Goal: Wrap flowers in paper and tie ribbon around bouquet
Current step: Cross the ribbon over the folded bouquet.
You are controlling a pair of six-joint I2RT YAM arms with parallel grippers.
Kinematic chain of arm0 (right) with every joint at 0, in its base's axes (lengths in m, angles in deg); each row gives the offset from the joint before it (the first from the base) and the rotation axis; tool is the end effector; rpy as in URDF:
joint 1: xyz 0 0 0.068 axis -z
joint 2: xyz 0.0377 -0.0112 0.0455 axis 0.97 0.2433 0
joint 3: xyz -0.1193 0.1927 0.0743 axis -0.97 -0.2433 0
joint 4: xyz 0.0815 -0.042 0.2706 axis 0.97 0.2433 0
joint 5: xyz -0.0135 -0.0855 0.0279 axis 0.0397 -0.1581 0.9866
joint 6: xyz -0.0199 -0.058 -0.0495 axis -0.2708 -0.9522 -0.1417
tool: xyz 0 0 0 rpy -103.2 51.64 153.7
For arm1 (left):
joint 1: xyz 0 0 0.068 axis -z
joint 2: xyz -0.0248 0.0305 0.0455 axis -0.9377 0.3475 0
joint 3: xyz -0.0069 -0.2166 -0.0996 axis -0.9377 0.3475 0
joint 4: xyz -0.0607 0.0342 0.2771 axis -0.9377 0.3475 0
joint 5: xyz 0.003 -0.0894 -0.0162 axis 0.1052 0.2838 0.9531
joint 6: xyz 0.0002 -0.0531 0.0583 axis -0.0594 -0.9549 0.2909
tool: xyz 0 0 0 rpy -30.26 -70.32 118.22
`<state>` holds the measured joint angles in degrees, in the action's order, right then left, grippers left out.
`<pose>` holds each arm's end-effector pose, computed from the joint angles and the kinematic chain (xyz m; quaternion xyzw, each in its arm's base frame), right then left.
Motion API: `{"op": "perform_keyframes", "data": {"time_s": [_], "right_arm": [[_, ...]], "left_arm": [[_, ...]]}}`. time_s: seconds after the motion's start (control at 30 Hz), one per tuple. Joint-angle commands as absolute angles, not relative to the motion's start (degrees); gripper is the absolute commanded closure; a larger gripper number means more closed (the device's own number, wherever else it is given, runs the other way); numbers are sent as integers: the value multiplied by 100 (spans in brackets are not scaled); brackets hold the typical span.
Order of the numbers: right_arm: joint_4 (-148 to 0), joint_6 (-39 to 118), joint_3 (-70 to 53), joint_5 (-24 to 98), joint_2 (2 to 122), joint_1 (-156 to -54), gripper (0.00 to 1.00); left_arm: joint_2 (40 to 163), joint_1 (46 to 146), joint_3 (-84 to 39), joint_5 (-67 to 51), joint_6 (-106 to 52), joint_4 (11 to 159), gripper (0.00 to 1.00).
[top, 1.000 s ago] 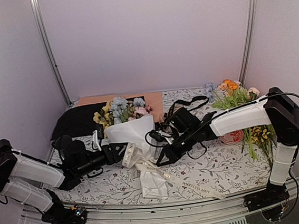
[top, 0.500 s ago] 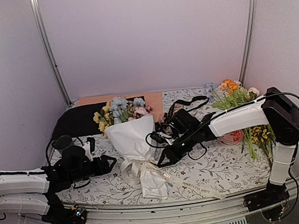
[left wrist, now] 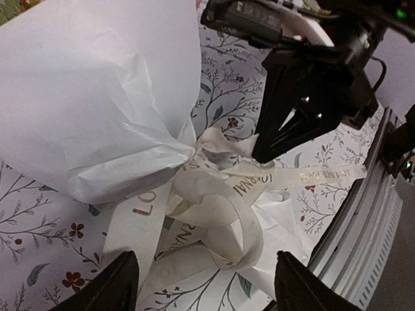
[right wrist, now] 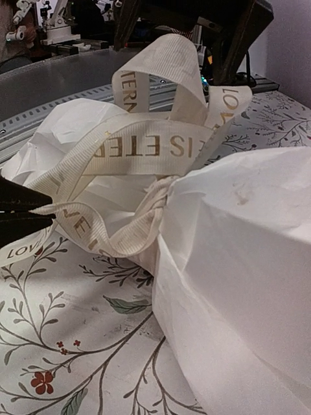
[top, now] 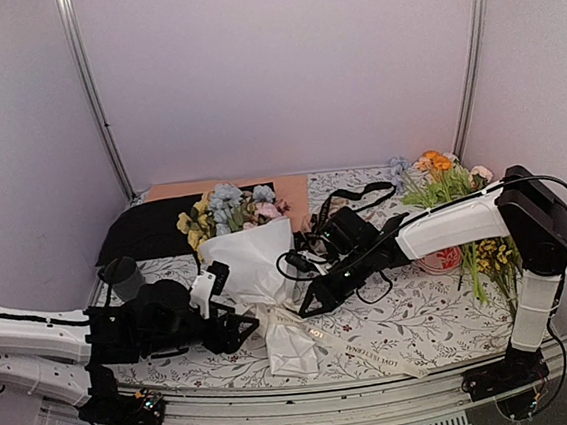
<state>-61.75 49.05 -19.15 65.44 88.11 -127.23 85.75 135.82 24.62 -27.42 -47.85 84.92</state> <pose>0.2203 0.3383 0.0883 -0.3628 0.8367 0.4031 0.0760 0.1251 -0.2499 0.1281 0.2067 0.8506 -0.3042 0.3757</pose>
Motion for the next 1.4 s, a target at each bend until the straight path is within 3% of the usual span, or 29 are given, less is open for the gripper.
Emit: {"op": "perform_keyframes", "data": {"time_s": [0.0,0.13,0.3,0.4,0.5,0.67,0.83,1.03,1.37], "right_arm": [[-6126,4976,-1885,6441,8953,-12696,99],[-6117,4980,-1875,6469,8955,-12698,99],[-6117,4965,-1878,6485,8954,-12684,99],[-6117,4964,-1875,6487,8942,-12683,99],[-6116,4965,-1880,6483,8945,-12682,100],[-6100,4972,-1875,6415,8953,-12669,100],[-6099,5009,-1869,6381,8961,-12631,97],[-6027,5047,-1875,6243,8932,-12459,83],[-6177,4798,-1498,6654,9174,-12339,61]], "left_arm": [[9082,14025,2171,-3185,-4464,8721,27],[9445,14320,1983,-3575,-4271,8633,39],[9806,14328,2026,-3993,-4240,8347,43],[9922,14316,1859,-4440,-4279,8577,62],[9887,14305,1824,-4632,-4329,8682,68],[9652,14265,2091,-4601,-4543,8608,100],[9065,14095,2475,-4519,-5048,8941,100],[8687,14040,2880,-3913,-5146,8722,100],[8825,14041,2925,-3857,-5179,8740,100]]}}
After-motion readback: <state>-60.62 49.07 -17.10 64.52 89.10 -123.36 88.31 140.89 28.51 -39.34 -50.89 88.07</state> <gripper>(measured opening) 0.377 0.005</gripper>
